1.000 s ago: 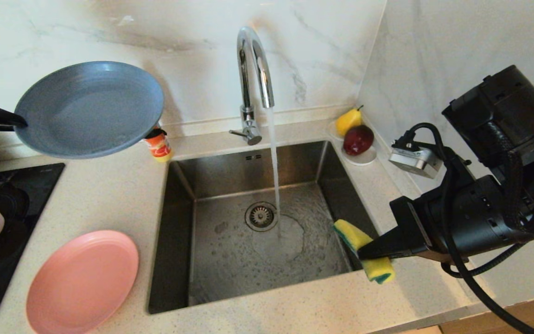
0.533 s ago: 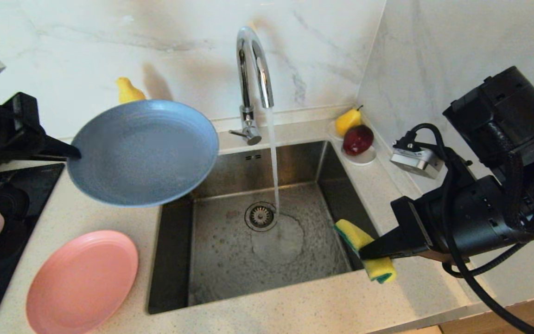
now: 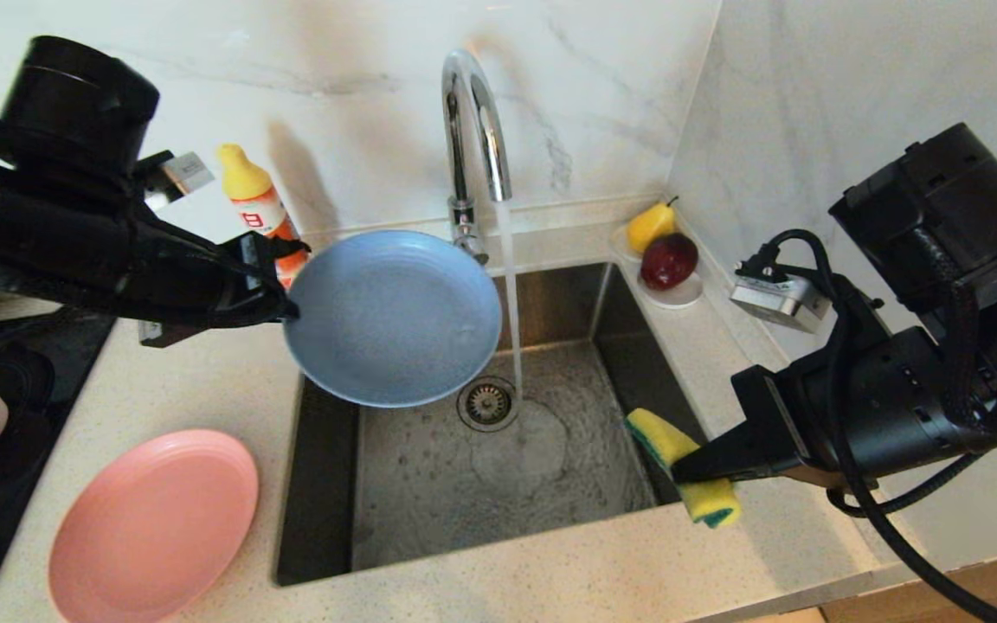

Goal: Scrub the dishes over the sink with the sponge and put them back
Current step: Wash the plate

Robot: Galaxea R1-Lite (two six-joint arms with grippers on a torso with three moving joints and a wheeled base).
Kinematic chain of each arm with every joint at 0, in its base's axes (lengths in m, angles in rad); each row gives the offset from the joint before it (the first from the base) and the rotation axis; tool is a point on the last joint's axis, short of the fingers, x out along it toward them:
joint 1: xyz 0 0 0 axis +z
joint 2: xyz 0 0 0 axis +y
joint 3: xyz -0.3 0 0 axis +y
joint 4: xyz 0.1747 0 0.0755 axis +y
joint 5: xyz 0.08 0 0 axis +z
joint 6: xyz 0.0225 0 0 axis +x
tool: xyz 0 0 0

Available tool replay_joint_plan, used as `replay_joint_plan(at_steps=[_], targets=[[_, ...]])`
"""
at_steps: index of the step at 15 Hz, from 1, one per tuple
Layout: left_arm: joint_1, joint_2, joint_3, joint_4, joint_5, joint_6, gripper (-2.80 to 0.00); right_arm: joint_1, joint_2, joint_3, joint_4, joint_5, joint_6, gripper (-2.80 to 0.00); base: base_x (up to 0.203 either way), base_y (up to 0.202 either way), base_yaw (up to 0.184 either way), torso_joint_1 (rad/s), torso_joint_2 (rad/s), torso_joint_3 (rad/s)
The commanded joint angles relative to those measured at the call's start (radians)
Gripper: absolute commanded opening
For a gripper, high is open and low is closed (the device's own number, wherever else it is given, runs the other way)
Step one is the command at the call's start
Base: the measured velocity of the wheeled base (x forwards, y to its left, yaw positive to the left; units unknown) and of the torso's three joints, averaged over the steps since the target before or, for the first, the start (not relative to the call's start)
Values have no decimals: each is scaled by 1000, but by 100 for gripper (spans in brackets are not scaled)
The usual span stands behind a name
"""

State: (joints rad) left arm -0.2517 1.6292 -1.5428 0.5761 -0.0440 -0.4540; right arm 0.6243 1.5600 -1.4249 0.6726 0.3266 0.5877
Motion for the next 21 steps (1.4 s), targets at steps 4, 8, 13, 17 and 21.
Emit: replay_joint_plan(at_steps=[4, 8, 13, 17, 21], targets=[[-87, 160, -8, -117, 11, -38, -280, -23, -3, 15, 4, 3, -1, -280, 0, 0, 0, 0, 0, 0], [-147, 240, -11, -198, 91, -72, -280, -29, -9, 21, 4, 3, -2, -280, 0, 0, 0, 0, 0, 0], [-188, 297, -37, -205, 93, -99, -280, -31, -9, 23, 4, 3, -2, -280, 0, 0, 0, 0, 0, 0], [-219, 319, -36, -205, 93, -115, -280, -35, -8, 31, 4, 3, -2, -280, 0, 0, 0, 0, 0, 0], [-221, 292, 15, -202, 116, -120, -280, -35, -9, 37, 2, 3, -2, -280, 0, 0, 0, 0, 0, 0]])
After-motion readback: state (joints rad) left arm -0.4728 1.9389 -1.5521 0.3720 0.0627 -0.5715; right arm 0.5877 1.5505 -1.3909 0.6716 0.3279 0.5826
